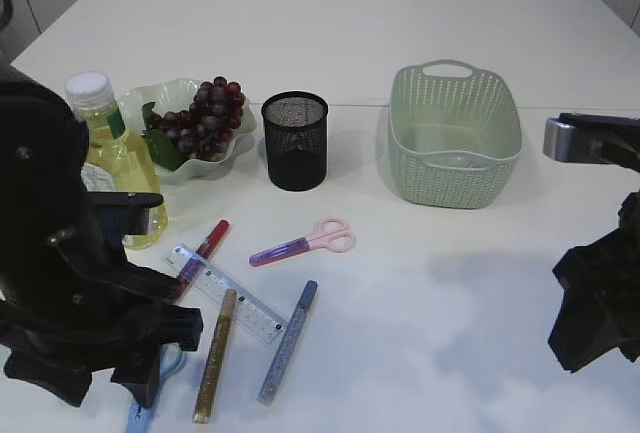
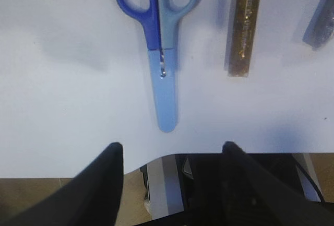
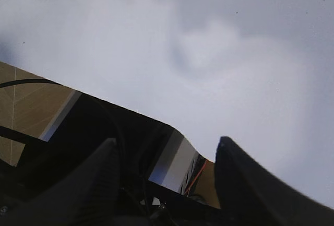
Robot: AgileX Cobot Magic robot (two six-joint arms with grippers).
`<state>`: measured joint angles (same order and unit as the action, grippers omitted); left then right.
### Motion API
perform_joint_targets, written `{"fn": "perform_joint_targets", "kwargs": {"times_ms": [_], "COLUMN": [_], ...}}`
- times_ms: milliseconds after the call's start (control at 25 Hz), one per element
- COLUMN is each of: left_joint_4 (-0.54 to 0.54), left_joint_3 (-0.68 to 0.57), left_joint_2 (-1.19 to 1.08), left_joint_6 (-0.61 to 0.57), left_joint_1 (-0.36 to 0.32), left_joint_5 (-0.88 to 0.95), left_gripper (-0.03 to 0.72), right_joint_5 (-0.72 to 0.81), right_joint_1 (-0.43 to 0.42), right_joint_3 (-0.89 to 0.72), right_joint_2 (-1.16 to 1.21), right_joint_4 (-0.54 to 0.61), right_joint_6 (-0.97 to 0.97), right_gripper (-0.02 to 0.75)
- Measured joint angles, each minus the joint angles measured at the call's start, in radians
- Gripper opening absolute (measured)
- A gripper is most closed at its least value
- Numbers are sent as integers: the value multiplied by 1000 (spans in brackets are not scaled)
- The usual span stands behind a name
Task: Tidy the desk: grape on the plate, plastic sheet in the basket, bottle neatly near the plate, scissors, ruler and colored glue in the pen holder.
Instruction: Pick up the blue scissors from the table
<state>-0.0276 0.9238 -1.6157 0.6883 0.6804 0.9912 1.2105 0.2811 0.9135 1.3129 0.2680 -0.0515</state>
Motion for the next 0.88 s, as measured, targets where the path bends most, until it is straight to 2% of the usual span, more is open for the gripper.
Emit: {"fn": "perform_joint_targets", "kwargs": {"times_ms": [240, 480, 880], "left_joint_4": [0, -2, -2], "left_joint_3": [-28, -69, -70], "left_joint_2": [-20, -20, -45], "left_joint_6": [11, 12, 13], "left_joint_1": [-7, -58, -60], "left_joint_5": [-73, -112, -176], "left_gripper": [395, 384, 382], "right_joint_5": [0, 2, 4], "right_joint_1": [0, 0, 0], "right_joint_3": [0, 0, 0], "right_joint_2": [0, 0, 0], "right_joint_4": [11, 16, 18], "right_joint_6": [0, 0, 0], "right_gripper": [459, 459, 459]}}
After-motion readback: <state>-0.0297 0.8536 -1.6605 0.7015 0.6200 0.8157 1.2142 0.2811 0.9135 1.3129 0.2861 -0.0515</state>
